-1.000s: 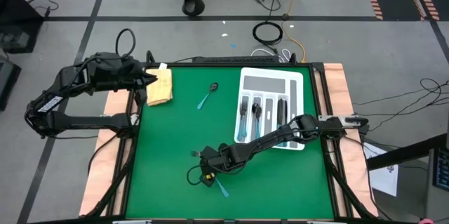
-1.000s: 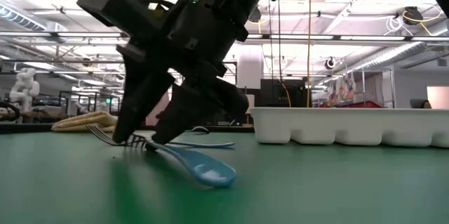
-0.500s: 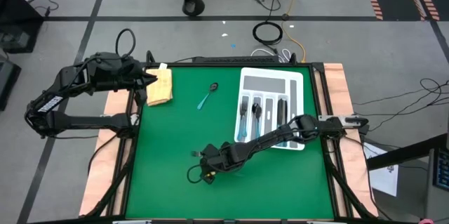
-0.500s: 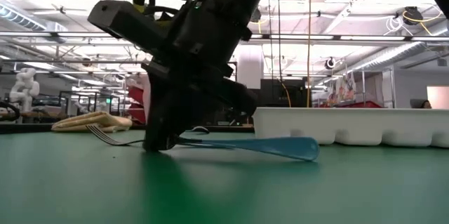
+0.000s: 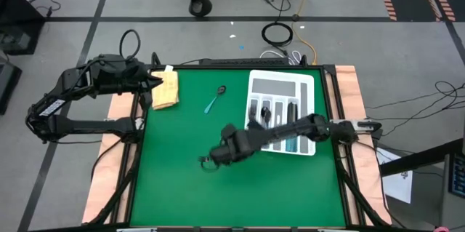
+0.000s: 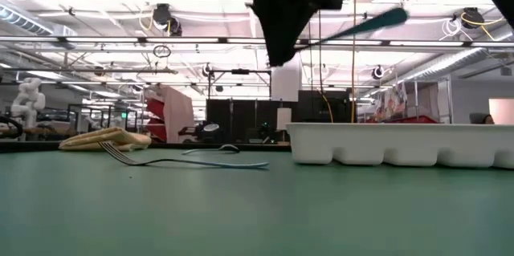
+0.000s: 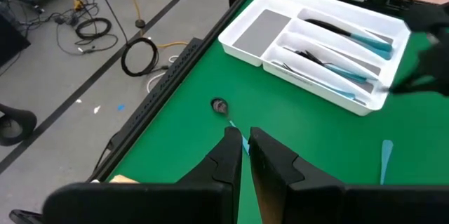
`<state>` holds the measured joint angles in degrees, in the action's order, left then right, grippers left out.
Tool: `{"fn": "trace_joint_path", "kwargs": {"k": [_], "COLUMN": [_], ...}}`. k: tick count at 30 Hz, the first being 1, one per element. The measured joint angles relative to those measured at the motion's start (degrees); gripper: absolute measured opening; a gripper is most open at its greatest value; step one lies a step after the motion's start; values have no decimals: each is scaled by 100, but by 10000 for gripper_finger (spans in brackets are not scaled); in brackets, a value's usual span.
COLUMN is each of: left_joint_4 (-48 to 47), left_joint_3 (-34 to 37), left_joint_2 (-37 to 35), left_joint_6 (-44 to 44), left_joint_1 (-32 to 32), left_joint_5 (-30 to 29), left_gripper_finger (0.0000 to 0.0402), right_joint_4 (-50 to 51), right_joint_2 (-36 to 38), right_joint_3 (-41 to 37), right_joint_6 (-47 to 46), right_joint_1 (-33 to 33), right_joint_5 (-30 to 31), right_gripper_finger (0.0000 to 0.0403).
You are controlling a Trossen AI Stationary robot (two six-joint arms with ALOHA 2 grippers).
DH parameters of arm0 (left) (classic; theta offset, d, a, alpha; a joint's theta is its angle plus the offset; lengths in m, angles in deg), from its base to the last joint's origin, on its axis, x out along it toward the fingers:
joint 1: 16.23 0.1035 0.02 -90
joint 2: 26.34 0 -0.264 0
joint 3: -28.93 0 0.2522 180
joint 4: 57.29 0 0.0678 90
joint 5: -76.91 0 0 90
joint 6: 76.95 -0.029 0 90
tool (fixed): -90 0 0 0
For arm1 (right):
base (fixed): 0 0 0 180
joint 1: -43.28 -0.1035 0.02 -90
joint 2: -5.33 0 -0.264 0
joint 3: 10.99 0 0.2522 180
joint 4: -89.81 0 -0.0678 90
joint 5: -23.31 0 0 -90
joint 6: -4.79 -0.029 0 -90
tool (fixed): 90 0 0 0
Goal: Sort silverware
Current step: Put the blue fork into the silverware tray with the other blue forks
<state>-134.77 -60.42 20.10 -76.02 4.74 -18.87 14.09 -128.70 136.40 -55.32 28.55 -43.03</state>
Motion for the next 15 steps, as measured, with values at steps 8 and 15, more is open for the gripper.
{"fn": "trace_joint_path", "kwargs": {"k": [8,15], "left_joint_4": [2,2], "left_joint_3": [2,2], "left_joint_2": [-8,-8], "left_joint_6": [22,3], "left_joint_1": [1,0], "left_joint_5": [-2,-1], "left_gripper_finger": [35,35], "right_joint_4": [-34,-44], "right_joint_2": [-89,-115], "right_joint_3": [-246,-480], "right_joint_6": [30,138], "right_joint_1": [1067,1792], "right_joint_5": [502,646], "right_gripper_finger": [0,0]}}
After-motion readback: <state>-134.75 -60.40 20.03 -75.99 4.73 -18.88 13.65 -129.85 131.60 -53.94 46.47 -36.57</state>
